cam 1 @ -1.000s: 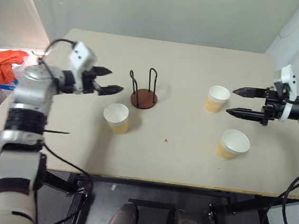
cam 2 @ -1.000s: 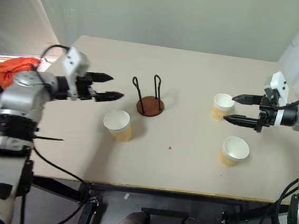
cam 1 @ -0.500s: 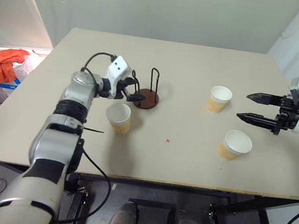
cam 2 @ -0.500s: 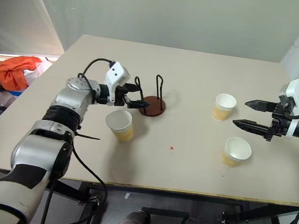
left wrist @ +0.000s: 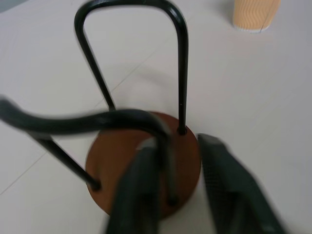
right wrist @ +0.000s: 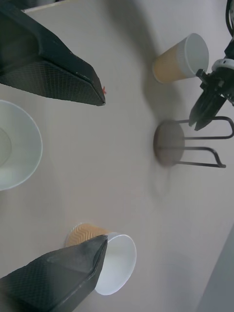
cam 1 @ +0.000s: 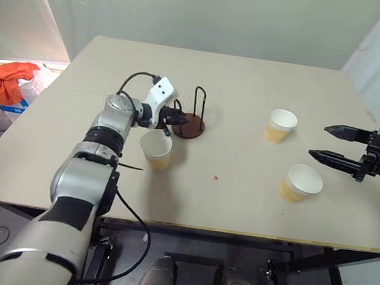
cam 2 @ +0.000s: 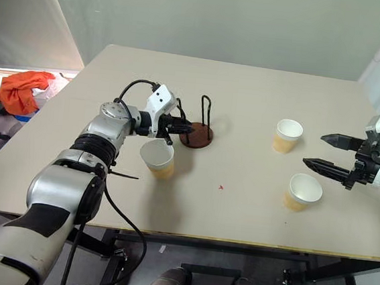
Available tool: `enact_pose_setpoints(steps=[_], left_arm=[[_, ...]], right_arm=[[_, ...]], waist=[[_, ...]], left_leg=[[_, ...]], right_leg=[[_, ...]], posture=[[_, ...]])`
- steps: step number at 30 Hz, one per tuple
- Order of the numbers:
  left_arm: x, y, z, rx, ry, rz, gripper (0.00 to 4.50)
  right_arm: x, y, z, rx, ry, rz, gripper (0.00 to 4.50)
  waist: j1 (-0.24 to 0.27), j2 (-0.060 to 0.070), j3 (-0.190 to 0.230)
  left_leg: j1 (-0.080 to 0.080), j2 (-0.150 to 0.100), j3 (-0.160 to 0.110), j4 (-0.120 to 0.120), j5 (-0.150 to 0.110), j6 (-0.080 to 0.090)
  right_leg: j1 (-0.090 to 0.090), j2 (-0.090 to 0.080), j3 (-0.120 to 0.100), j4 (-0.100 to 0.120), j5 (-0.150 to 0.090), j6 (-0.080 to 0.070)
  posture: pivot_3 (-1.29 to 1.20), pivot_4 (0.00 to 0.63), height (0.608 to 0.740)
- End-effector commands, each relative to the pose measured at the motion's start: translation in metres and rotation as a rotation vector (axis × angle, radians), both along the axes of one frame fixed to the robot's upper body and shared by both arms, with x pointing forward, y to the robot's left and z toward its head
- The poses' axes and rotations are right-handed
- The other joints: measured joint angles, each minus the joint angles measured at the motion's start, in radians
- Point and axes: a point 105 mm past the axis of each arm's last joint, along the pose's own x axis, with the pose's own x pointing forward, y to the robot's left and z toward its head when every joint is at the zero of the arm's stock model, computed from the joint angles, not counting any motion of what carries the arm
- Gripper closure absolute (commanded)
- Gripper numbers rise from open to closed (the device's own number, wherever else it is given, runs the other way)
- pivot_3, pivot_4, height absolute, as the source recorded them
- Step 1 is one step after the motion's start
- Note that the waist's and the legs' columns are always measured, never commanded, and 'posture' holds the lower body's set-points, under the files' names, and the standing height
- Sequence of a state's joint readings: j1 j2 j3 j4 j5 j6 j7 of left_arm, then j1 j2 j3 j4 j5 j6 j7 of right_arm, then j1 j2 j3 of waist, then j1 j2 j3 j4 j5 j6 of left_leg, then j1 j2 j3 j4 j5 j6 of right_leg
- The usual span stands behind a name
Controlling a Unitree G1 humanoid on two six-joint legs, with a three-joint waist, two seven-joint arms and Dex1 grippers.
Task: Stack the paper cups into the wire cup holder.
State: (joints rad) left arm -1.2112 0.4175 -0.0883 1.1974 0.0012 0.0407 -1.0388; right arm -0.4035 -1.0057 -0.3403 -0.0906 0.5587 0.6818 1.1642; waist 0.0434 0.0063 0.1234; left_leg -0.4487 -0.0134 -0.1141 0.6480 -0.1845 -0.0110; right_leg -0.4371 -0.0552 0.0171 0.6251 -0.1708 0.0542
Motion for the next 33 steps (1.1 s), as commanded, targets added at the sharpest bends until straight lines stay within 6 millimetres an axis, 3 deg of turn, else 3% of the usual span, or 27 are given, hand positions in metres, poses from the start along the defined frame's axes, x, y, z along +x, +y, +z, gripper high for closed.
enact_pose_setpoints(steps=[1,7,13,17,20,25,33], left_arm=[[-0.002,-0.013,0.029,-0.068,-0.061,-0.073,4.48],[-0.016,-0.042,0.048,-0.134,-0.061,-0.248,4.48],[-0.027,-0.048,0.063,-0.118,-0.103,-0.324,4.48],[-0.049,-0.057,0.070,-0.137,-0.121,-0.453,4.48],[-0.079,-0.070,0.060,-0.118,-0.105,-0.558,4.48],[-0.112,-0.085,0.036,-0.050,-0.075,-0.603,4.48],[-0.136,-0.086,0.007,0.003,-0.022,-0.588,4.48]], right_arm=[[-0.005,-0.002,0.018,-0.013,-0.066,-0.006,0.00],[0.000,0.001,0.019,-0.010,-0.073,0.005,0.00],[0.001,0.004,0.019,-0.012,-0.075,0.025,0.00],[-0.004,0.011,0.011,-0.016,-0.044,0.074,0.00],[-0.018,0.031,-0.003,-0.014,0.007,0.164,0.00],[-0.029,0.045,-0.016,-0.034,0.046,0.217,0.00],[-0.035,0.053,-0.024,-0.061,0.080,0.249,0.00]], waist=[[0.000,0.000,0.000],[0.000,0.000,0.000],[-0.001,0.000,0.000],[-0.001,0.000,0.000],[0.000,0.000,0.000],[-0.001,0.000,0.000],[-0.004,0.001,0.000]], left_leg=[[0.000,-0.001,0.001,0.000,0.000,0.001],[-0.001,-0.007,0.007,0.000,0.001,0.006],[-0.005,-0.009,0.010,0.002,0.002,0.007],[-0.006,-0.009,0.010,0.002,0.001,0.008],[-0.006,-0.009,0.011,0.002,0.000,0.009],[-0.007,-0.007,0.012,0.008,-0.002,0.008],[-0.002,-0.003,0.012,0.017,-0.013,0.016]], right_leg=[[0.000,-0.001,0.001,0.000,0.000,0.001],[-0.001,-0.003,0.009,-0.002,0.001,0.010],[-0.001,-0.004,0.012,-0.012,0.008,0.022],[-0.001,-0.005,0.012,-0.015,0.009,0.024],[-0.001,-0.005,0.012,-0.014,0.009,0.024],[-0.001,-0.005,0.012,-0.013,0.008,0.025],[0.005,-0.004,0.013,-0.013,0.009,0.012]], posture=[[0.00,0.150,0.740],[0.00,0.150,0.740],[0.00,0.150,0.740],[0.00,0.150,0.740],[0.00,0.150,0.740],[0.00,0.150,0.740],[0.00,0.150,0.740]])
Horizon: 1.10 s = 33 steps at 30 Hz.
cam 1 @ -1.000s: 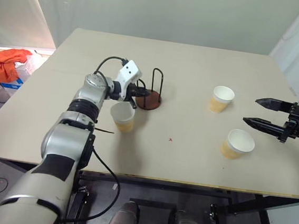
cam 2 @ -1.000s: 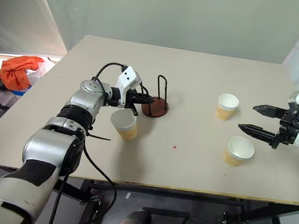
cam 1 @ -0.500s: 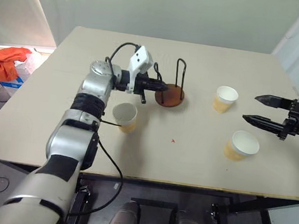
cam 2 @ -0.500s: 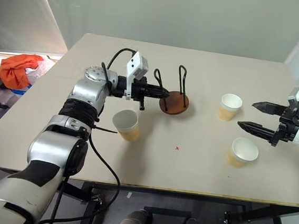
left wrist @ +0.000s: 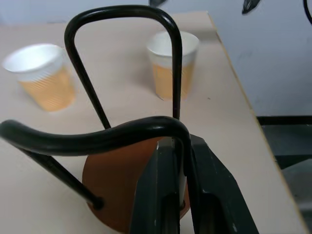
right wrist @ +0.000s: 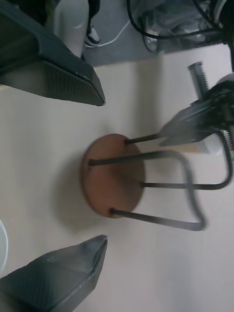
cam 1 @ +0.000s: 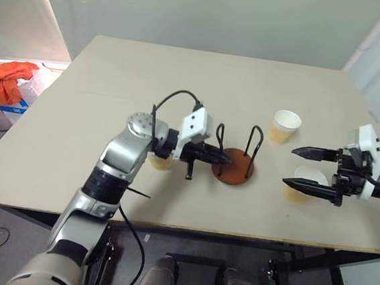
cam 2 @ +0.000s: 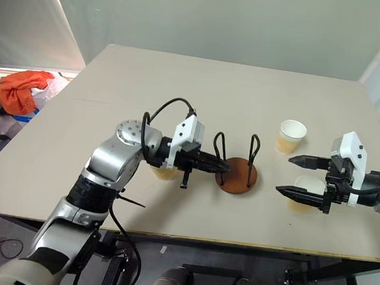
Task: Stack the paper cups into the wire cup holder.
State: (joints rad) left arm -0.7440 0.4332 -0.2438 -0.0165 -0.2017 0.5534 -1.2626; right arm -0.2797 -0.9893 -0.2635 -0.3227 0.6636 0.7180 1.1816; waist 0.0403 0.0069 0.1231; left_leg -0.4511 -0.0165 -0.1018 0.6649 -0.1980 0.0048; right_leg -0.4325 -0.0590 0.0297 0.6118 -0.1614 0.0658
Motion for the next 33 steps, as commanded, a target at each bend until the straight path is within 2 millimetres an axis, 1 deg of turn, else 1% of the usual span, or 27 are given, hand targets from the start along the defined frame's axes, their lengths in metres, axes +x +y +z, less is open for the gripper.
enact_pose_setpoints(steps=[1,4,6,9,12,13,14,15,20,24,25,27,29,33], left_arm=[[-0.007,0.000,0.002,0.005,-0.032,0.002,4.48],[-0.006,0.003,-0.010,0.039,-0.034,0.037,4.48],[-0.004,0.004,-0.015,0.043,-0.026,0.058,4.48],[0.002,0.005,-0.020,0.052,-0.042,0.102,4.48],[0.002,0.005,-0.021,0.029,-0.001,0.103,4.48],[0.001,0.005,-0.021,0.025,0.006,0.100,3.90],[0.001,0.005,-0.020,0.021,0.011,0.101,3.69],[0.001,0.005,-0.020,0.017,0.015,0.099,3.38],[-0.007,0.006,-0.005,-0.029,0.017,0.049,1.65],[-0.017,0.016,0.004,-0.010,-0.015,0.001,0.26],[-0.022,0.022,0.006,0.021,-0.027,-0.029,0.04],[-0.034,0.037,0.010,0.097,-0.069,-0.095,0.04],[-0.032,0.051,0.021,0.107,-0.089,-0.074,0.04],[-0.027,0.078,0.051,0.070,-0.147,-0.006,0.04]], right_arm=[[-0.002,0.004,0.003,-0.036,-0.026,0.016,0.00],[-0.001,0.008,0.001,-0.039,-0.025,0.021,0.00],[0.000,0.009,-0.001,-0.040,-0.022,0.023,0.00],[0.001,0.009,-0.002,-0.050,-0.019,0.022,0.00],[0.003,0.007,-0.003,-0.058,-0.019,0.020,0.00],[0.003,0.006,-0.003,-0.062,-0.020,0.017,0.00],[0.004,0.005,-0.003,-0.067,-0.020,0.014,0.00],[0.004,0.004,-0.003,-0.073,-0.020,0.011,0.00],[0.005,0.000,-0.003,-0.089,-0.018,0.005,0.00],[0.006,-0.002,-0.002,-0.108,-0.021,0.005,0.00],[0.007,-0.004,-0.003,-0.121,-0.020,-0.002,0.00],[0.010,-0.010,-0.006,-0.168,-0.014,-0.022,0.00],[0.012,-0.018,-0.009,-0.222,-0.015,-0.049,0.00],[0.010,-0.034,-0.009,-0.303,-0.016,-0.081,0.00]], waist=[[-0.002,0.000,0.000],[-0.003,0.000,0.000],[-0.004,0.000,0.000],[-0.004,0.000,0.000],[-0.004,0.000,0.000],[-0.004,0.000,0.000],[-0.004,0.000,0.000],[-0.004,0.000,0.000],[-0.003,0.000,0.000],[-0.003,0.000,0.000],[-0.003,0.000,0.000],[-0.004,0.000,0.000],[-0.004,0.000,0.000],[0.000,0.001,0.000]], left_leg=[[0.001,0.000,0.000,0.000,0.001,0.000],[0.006,0.001,0.000,-0.001,0.004,-0.002],[0.010,0.001,0.000,-0.002,0.004,-0.003],[0.010,0.001,0.000,-0.002,0.002,-0.007],[0.010,0.001,0.000,-0.002,0.001,-0.006],[0.010,0.001,0.000,-0.002,0.001,-0.006],[0.010,0.001,0.000,-0.003,0.001,-0.005],[0.009,0.001,0.000,-0.003,0.000,-0.004],[0.007,0.001,0.000,-0.002,-0.005,-0.004],[0.007,0.001,0.000,-0.002,-0.007,-0.009],[0.007,0.001,0.000,-0.002,-0.007,-0.009],[0.006,0.002,0.000,-0.002,-0.008,-0.010],[0.007,0.002,0.000,-0.002,-0.009,-0.010],[0.006,0.003,0.000,-0.002,-0.012,-0.005]], right_leg=[[0.001,0.000,0.000,0.000,0.001,-0.001],[0.005,0.001,0.000,0.000,0.003,-0.004],[0.009,0.001,0.000,-0.001,0.003,-0.003],[0.009,0.001,0.001,-0.002,0.001,-0.001],[0.009,0.001,0.002,-0.002,0.003,-0.004],[0.009,0.001,0.002,-0.002,0.003,-0.004],[0.008,0.001,0.001,-0.002,0.001,-0.004],[0.008,0.001,0.001,-0.002,0.000,-0.004],[0.006,0.001,0.001,-0.002,-0.005,-0.003],[0.005,0.001,0.001,-0.002,-0.008,-0.002],[0.006,0.001,0.001,-0.002,-0.008,-0.002],[0.005,0.002,0.001,-0.002,-0.009,-0.003],[0.004,0.002,0.001,-0.002,-0.010,-0.004],[0.004,0.002,0.001,-0.001,-0.011,-0.005]], posture=[[0.00,0.150,0.740],[0.00,0.150,0.740],[0.00,0.150,0.740],[0.00,0.150,0.740],[0.00,0.150,0.740],[0.00,0.150,0.740],[0.00,0.150,0.740],[0.00,0.150,0.740],[0.00,0.150,0.740],[0.00,0.150,0.740],[0.00,0.150,0.740],[0.00,0.150,0.740],[0.00,0.150,0.740],[0.00,0.150,0.740]])
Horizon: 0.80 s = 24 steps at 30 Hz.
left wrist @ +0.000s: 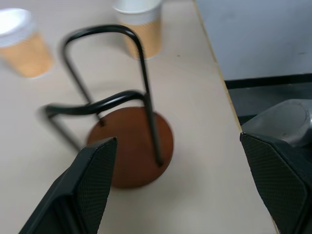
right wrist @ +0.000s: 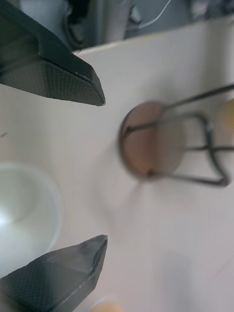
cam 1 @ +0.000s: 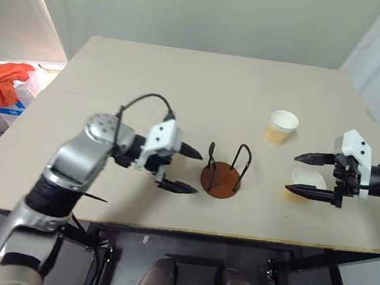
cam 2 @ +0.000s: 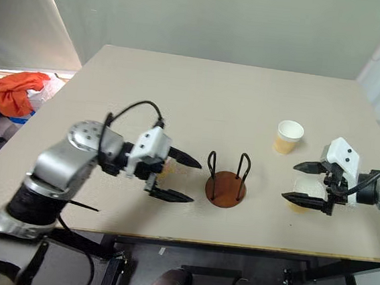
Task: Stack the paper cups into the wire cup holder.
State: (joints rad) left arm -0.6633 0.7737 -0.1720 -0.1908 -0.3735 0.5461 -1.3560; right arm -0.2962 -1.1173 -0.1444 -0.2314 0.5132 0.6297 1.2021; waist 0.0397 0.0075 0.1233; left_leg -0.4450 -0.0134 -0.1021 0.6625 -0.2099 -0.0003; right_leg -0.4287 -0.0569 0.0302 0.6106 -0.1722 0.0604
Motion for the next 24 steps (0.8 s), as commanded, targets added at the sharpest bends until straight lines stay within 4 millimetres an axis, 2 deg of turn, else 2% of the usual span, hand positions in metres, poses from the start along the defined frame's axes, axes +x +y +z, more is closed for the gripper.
enact_pose_setpoints(steps=[1,5,7,14,18,24], left_arm=[[-0.001,0.020,0.039,-0.057,-0.114,0.021,0.04],[-0.010,0.041,0.067,-0.106,-0.175,0.070,0.04],[-0.017,0.041,0.069,-0.098,-0.183,0.067,0.04],[-0.022,0.037,0.071,-0.086,-0.207,0.113,0.04],[-0.025,0.040,0.072,-0.082,-0.205,0.127,0.00],[-0.027,0.041,0.070,-0.083,-0.200,0.146,0.00]], right_arm=[[-0.004,-0.013,0.007,-0.089,-0.032,-0.009,0.00],[-0.011,-0.018,-0.001,-0.124,0.001,-0.013,0.00],[-0.010,-0.022,-0.008,-0.148,0.017,-0.025,0.00],[0.004,-0.030,-0.028,-0.226,0.016,-0.069,0.00],[0.009,-0.025,-0.032,-0.221,0.021,-0.036,0.86],[0.015,-0.021,-0.036,-0.230,0.023,-0.010,3.01]], waist=[[0.000,0.000,0.000],[-0.006,0.000,0.000],[-0.009,0.000,0.000],[-0.009,0.000,0.000],[-0.013,0.001,0.000],[-0.013,0.001,0.000]], left_leg=[[0.000,0.000,0.000,0.000,0.000,0.000],[0.000,0.002,0.000,0.000,-0.001,-0.002],[0.001,0.002,0.000,0.000,-0.002,-0.002],[0.001,0.003,0.000,0.000,-0.002,-0.002],[0.001,0.005,0.000,-0.001,-0.003,-0.003],[0.001,0.006,0.000,-0.001,-0.003,-0.004]], right_leg=[[0.000,0.000,0.000,0.000,0.000,-0.001],[-0.001,0.001,-0.001,0.000,-0.001,-0.002],[-0.001,0.001,-0.001,0.000,-0.001,-0.003],[-0.001,0.001,-0.001,0.001,-0.002,-0.004],[-0.002,0.002,-0.001,0.001,-0.002,-0.005],[-0.003,0.003,-0.002,0.002,-0.002,-0.005]], posture=[[0.00,0.150,0.740],[0.00,0.150,0.740],[0.00,0.150,0.740],[0.00,0.150,0.740],[0.00,0.150,0.740],[0.00,0.150,0.740]])
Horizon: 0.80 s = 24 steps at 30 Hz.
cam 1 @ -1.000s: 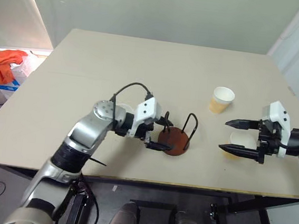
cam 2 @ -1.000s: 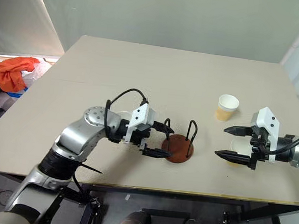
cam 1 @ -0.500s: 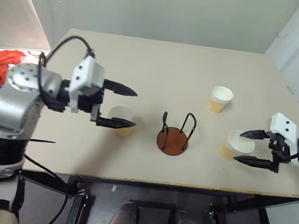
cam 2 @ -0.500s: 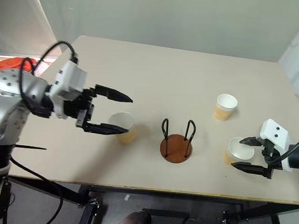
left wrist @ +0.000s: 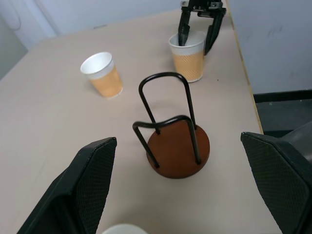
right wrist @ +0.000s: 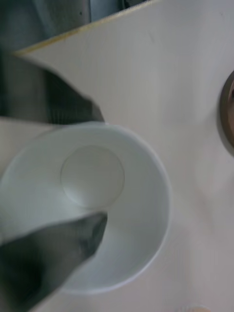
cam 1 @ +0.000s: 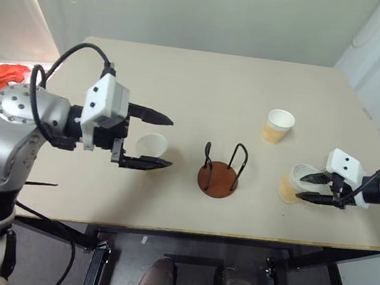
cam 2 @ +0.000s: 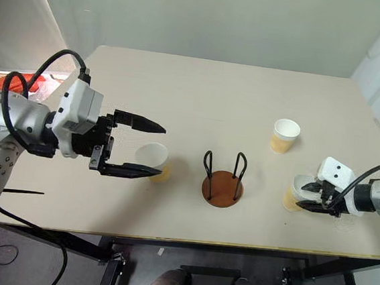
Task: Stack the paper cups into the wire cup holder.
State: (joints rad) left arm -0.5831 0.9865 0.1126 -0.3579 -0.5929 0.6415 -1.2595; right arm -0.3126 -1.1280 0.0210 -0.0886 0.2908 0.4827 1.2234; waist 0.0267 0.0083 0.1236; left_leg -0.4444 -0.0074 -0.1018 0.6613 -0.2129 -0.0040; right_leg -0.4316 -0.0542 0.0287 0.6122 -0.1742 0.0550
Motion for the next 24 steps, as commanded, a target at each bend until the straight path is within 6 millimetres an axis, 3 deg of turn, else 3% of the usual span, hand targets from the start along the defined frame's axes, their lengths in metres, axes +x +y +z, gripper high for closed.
enact_pose_setpoints(steps=[1,4,7,10,13,15,19,24], left_arm=[[-0.006,-0.001,0.010,-0.003,-0.051,0.000,0.00],[-0.005,-0.001,0.009,-0.006,-0.053,0.013,0.00],[-0.003,0.005,0.011,-0.005,-0.063,0.042,0.00],[-0.001,0.010,0.013,0.002,-0.072,0.062,0.00],[-0.001,0.013,0.014,0.002,-0.074,0.067,0.00],[0.000,0.016,0.013,0.004,-0.072,0.078,0.00],[-0.001,0.016,0.010,0.005,-0.071,0.090,0.00],[-0.005,0.019,0.009,0.008,-0.075,0.116,0.00]], right_arm=[[0.004,0.004,0.006,-0.012,-0.026,0.035,3.38],[0.003,0.008,0.009,-0.003,-0.027,0.067,4.45],[0.000,0.021,0.034,0.068,-0.053,0.155,4.48],[-0.002,0.039,0.075,0.142,-0.132,0.269,4.48],[0.003,0.069,0.123,0.216,-0.275,0.410,4.48],[0.006,0.091,0.139,0.229,-0.333,0.511,4.48],[0.008,0.135,0.136,0.220,-0.321,0.709,4.48],[0.021,0.145,0.115,0.133,-0.291,0.760,4.48]], waist=[[0.001,0.000,0.000],[0.000,0.000,0.000],[-0.001,0.000,0.000],[-0.005,0.001,0.000],[-0.013,0.001,0.000],[-0.018,0.001,0.000],[-0.022,-0.001,0.000],[-0.012,0.000,0.000]], left_leg=[[0.000,0.000,0.000,0.000,0.000,0.000],[0.000,0.000,0.000,0.000,0.000,0.000],[0.000,0.000,0.000,0.000,-0.001,-0.001],[-0.001,0.000,0.000,-0.001,0.000,-0.002],[0.000,0.000,0.000,-0.002,0.001,-0.003],[0.001,0.001,0.000,-0.004,0.002,-0.004],[0.004,0.004,0.000,-0.011,0.005,-0.006],[0.003,0.004,0.000,-0.015,0.006,-0.008]], right_leg=[[0.000,0.000,0.000,0.000,0.000,0.000],[0.000,0.000,0.000,0.000,0.000,-0.001],[-0.001,0.000,0.000,0.001,0.000,-0.001],[-0.003,0.000,0.000,0.002,0.000,-0.002],[-0.004,0.001,0.001,0.003,0.000,-0.004],[-0.006,0.002,0.001,0.004,0.000,-0.007],[-0.008,0.003,0.000,0.008,-0.003,-0.015],[-0.015,0.002,-0.002,0.018,-0.008,-0.022]], posture=[[0.00,0.150,0.740],[0.00,0.150,0.740],[0.00,0.150,0.740],[0.00,0.150,0.740],[0.00,0.150,0.740],[0.00,0.150,0.740],[0.00,0.150,0.740],[0.00,0.150,0.740]])
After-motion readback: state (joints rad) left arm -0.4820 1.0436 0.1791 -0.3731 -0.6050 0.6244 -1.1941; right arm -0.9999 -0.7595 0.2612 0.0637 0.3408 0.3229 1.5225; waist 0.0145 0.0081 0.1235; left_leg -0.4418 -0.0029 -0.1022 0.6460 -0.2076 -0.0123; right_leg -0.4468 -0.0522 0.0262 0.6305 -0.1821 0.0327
